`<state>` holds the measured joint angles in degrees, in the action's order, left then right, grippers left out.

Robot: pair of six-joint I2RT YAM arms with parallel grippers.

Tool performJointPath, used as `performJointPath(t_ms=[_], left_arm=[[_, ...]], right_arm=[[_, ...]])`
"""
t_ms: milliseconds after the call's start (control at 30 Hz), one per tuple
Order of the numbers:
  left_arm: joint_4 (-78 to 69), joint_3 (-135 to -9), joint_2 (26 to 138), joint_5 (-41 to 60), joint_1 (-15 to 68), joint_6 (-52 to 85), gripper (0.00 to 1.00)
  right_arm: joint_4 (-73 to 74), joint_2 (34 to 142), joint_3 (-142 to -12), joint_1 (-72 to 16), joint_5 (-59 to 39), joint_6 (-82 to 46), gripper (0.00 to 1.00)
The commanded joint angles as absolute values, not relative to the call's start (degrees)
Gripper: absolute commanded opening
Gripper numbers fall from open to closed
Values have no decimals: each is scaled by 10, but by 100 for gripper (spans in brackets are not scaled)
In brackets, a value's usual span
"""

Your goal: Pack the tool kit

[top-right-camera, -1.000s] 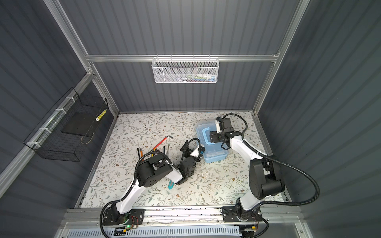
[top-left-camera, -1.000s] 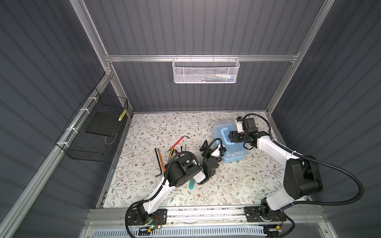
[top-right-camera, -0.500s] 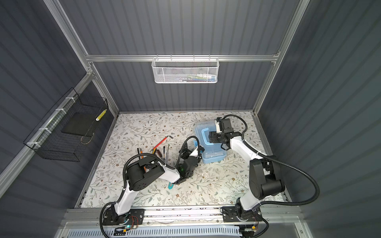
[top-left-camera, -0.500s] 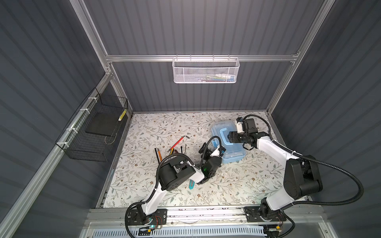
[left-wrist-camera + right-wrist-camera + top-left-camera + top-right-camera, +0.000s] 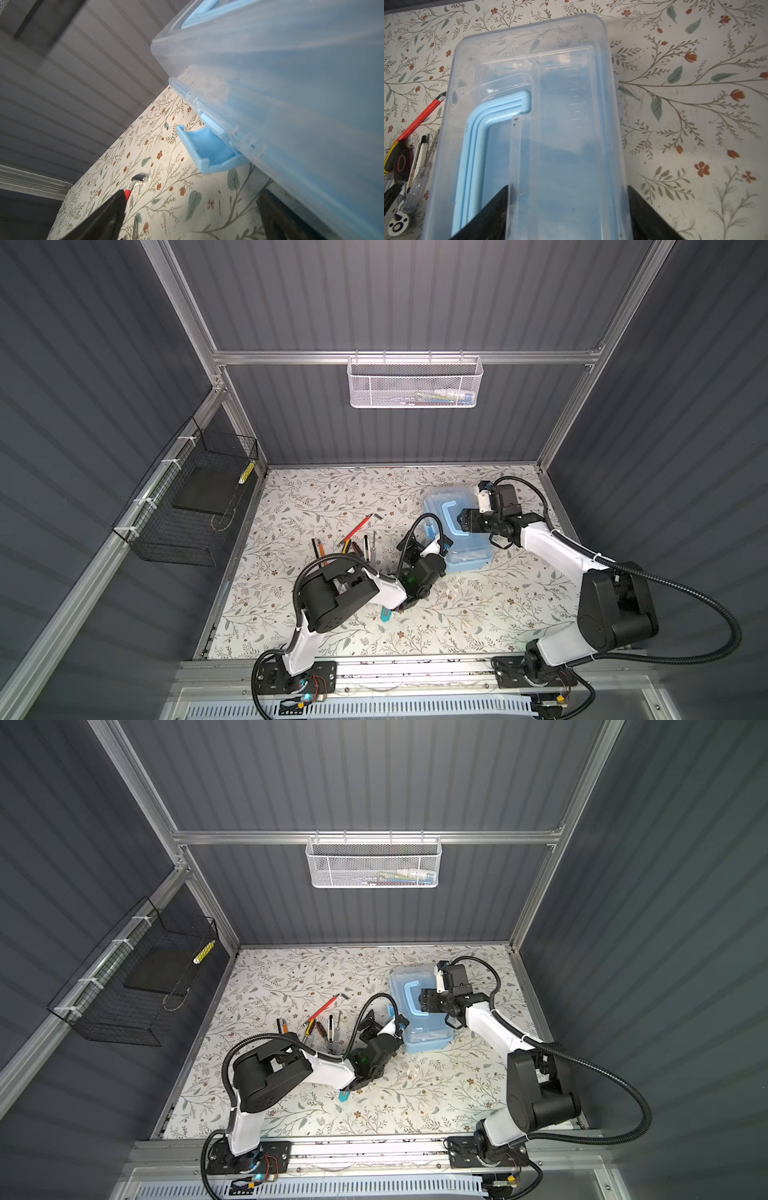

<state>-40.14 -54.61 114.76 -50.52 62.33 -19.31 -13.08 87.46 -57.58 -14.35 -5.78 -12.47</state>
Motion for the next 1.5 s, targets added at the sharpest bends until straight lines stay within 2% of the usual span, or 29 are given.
performJointPath(t_ms=[0, 233, 433, 633, 800, 1133, 1467], left_arm=[[-402, -564, 1088, -453, 635, -130, 100], [-370, -543, 1067, -432, 635, -99, 100], [-344, -527, 1049, -459, 635, -61, 100], [-254, -567, 1035, -477, 627, -18, 100], [-216, -570, 1013, -440, 589, 45, 100], [-186, -579, 996, -336, 535, 72, 100], [-138, -628, 1010, -274, 530, 80, 100]], right_arm=[[-226, 895, -539, -161, -94, -163, 67], [-203, 902, -538, -161, -89, -173, 67], [-201, 905, -541, -161, -91, -173, 66], [-182, 887, -522, -162, -88, -168, 67], [-186, 889, -522, -163, -91, -163, 70], [-171, 868, -518, -164, -91, -166, 75], [-171, 846, -519, -164, -100, -165, 77]])
